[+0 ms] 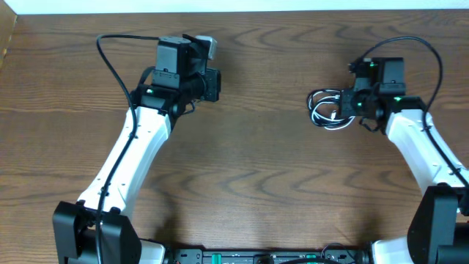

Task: Untangle cables

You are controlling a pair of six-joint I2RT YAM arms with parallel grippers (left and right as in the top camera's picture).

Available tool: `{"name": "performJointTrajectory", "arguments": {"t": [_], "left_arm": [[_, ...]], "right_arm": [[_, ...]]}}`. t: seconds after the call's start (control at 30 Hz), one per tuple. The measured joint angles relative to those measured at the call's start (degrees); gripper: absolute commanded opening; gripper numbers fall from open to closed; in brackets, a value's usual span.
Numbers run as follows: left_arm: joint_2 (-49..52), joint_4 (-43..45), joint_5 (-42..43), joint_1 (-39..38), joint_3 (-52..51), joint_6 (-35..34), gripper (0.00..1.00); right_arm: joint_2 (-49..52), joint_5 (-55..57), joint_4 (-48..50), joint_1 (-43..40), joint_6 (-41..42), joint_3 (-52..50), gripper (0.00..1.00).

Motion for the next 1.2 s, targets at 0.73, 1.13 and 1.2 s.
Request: {"name": "performJointTrajectory", "arguments": {"t": [0.73,1.13,1.2], "left_arm": [[6.1,1.8,12.3,-9.0,0.0,0.2,0.24],[11.9,5.5,17.8,-17.1,-0.5,4.9,0.21],[11.9,5.6,18.8,-17.8,-0.5,6.2,0.26]], "right_arm": [[-15.6,-1.4,-6.4,7.8,5.7,12.3,0.01],[-15.7,-0.7,-7.6,7.8,7.1,12.6,0.01],[-15.7,-0.5,-7.7,7.8,7.1,12.6,0.01]]}}
